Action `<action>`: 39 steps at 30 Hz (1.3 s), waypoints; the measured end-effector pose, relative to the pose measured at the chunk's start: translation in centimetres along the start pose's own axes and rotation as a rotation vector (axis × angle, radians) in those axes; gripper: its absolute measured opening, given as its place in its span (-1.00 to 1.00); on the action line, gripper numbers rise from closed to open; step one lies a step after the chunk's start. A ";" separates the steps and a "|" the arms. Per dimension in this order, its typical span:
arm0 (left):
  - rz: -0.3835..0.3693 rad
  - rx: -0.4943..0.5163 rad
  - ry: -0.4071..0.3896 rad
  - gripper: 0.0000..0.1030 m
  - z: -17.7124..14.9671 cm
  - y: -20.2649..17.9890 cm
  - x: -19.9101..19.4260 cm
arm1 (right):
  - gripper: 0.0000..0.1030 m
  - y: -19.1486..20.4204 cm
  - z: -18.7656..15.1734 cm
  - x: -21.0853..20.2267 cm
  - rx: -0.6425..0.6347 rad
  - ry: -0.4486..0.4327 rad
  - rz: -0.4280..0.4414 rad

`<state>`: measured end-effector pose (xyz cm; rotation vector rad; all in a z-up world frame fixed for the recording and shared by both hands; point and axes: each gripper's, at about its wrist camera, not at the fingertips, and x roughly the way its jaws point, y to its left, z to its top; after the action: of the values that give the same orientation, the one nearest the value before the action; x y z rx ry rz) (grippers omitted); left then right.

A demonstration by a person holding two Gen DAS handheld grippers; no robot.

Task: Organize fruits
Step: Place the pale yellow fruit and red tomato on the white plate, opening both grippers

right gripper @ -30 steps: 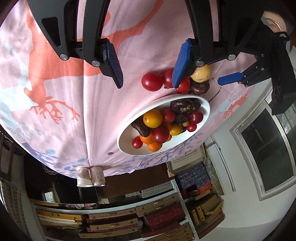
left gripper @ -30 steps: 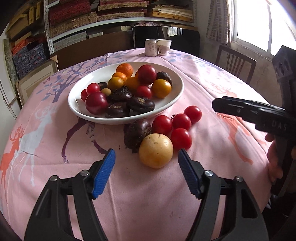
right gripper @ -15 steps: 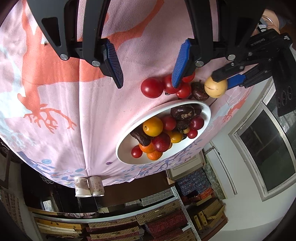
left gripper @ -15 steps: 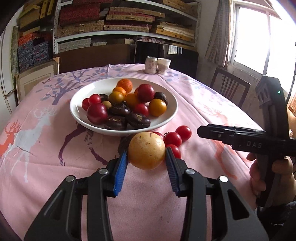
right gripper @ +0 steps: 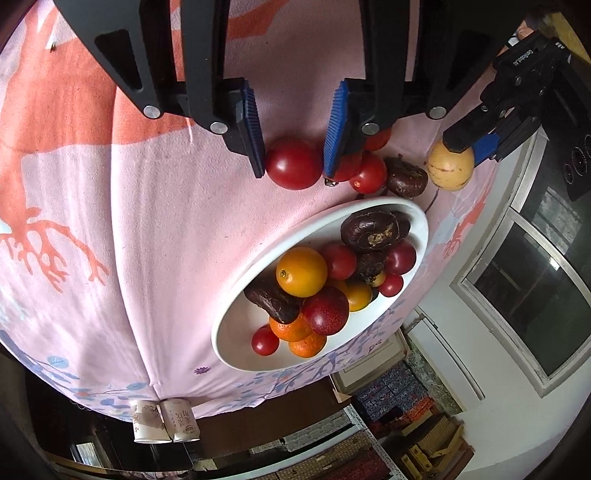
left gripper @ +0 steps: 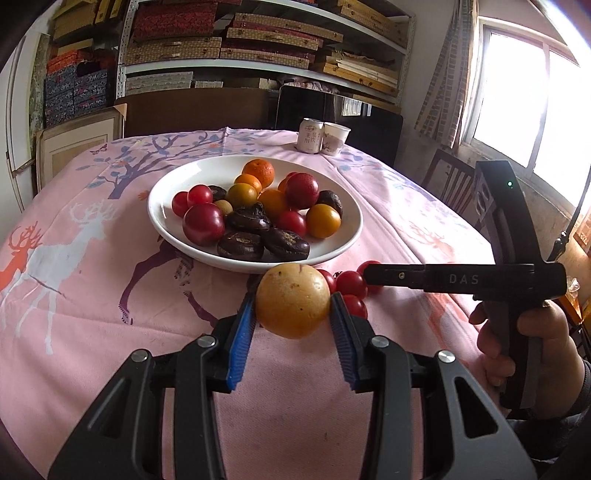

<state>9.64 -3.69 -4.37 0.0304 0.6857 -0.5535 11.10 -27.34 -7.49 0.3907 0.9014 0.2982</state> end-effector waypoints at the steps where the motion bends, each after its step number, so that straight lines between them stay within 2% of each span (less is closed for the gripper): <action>1: 0.001 -0.001 -0.002 -0.23 0.0 0.0 0.0 | -0.39 0.1 -0.1 -0.2 -0.002 -0.008 0.002; 8: 0.000 -0.017 -0.029 -0.23 0.0 0.3 -0.5 | -0.39 -0.5 -0.5 -2.5 0.018 -0.102 0.062; 12: -0.010 -0.022 -0.034 -0.23 0.1 0.5 -0.8 | -0.39 -0.7 -0.7 -3.1 0.029 -0.116 0.084; 14: -0.028 -0.033 0.001 -0.23 0.7 0.9 -0.3 | -0.39 -0.6 0.0 -3.0 0.037 -0.100 0.095; 21: 0.038 0.000 -0.001 -0.23 7.1 2.6 2.4 | -0.38 2.9 7.8 -3.2 -0.044 -0.154 0.051; 25: 0.038 -0.018 0.043 -0.23 10.1 3.8 5.3 | -0.38 3.9 12.1 -0.2 -0.044 -0.134 0.016; 29: 0.042 -0.005 0.055 -0.21 11.4 4.0 6.9 | -0.35 4.1 14.0 2.3 -0.046 -0.136 -0.002; 30: 0.042 -0.011 0.057 -0.12 11.4 4.1 7.0 | -0.31 4.0 14.1 2.6 -0.043 -0.136 -0.003; 31: 0.046 -0.014 0.055 -0.03 11.4 4.1 7.0 | -0.17 3.9 14.0 2.5 -0.037 -0.145 -0.002; 33: 0.057 -0.008 0.028 0.22 11.1 4.0 6.2 | -0.13 4.0 13.3 1.9 -0.040 -0.154 -0.002; 36: 0.053 0.028 0.010 0.24 9.9 3.5 4.3 | -0.13 4.2 11.0 0.1 -0.067 -0.171 -0.002; 39: 0.047 0.084 0.041 0.24 7.5 2.6 2.8 | -0.13 3.7 7.6 -2.0 -0.068 -0.177 0.017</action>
<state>17.13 -4.38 -0.66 0.1364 0.6999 -0.5369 15.74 -26.46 -0.17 0.3566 0.7128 0.3038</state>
